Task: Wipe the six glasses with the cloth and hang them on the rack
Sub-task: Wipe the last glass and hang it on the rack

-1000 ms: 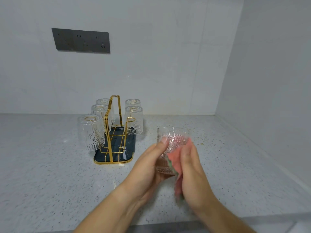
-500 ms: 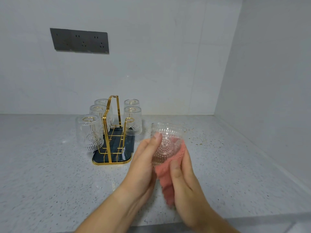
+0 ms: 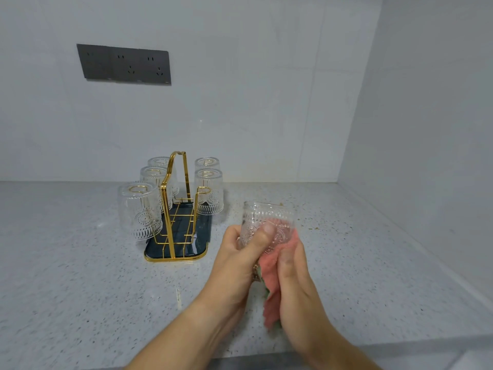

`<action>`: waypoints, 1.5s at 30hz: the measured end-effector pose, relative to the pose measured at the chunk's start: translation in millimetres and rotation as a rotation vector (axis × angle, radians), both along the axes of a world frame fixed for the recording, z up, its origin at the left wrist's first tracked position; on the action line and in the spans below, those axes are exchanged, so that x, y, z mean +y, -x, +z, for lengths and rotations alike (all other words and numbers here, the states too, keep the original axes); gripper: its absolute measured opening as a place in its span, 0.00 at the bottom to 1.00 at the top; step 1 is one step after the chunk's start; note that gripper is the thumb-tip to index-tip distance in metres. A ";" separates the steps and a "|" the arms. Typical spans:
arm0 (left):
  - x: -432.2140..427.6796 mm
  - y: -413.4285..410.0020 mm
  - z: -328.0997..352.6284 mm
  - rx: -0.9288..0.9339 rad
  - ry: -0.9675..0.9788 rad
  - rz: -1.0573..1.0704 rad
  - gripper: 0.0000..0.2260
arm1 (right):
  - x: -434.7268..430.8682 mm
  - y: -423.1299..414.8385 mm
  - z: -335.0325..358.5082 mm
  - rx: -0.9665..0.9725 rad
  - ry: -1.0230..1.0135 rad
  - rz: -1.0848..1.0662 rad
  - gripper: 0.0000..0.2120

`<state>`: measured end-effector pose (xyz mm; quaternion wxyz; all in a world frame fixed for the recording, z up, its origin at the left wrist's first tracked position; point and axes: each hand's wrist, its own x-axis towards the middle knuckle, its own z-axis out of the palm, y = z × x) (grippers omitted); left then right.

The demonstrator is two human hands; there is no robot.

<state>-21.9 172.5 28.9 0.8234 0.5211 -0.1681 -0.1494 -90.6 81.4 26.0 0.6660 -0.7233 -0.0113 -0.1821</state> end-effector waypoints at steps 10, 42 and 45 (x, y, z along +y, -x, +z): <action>3.3 5.3 14.2 0.086 0.032 -0.225 0.22 | -19.2 -17.0 34.4 -0.084 -0.125 0.041 0.23; 19.2 8.4 0.5 0.176 0.147 -0.067 0.38 | -60.1 -0.1 74.7 0.097 0.775 0.440 0.20; 17.8 13.4 -0.1 0.152 0.085 -0.096 0.28 | -59.7 7.6 75.2 0.153 0.841 0.537 0.19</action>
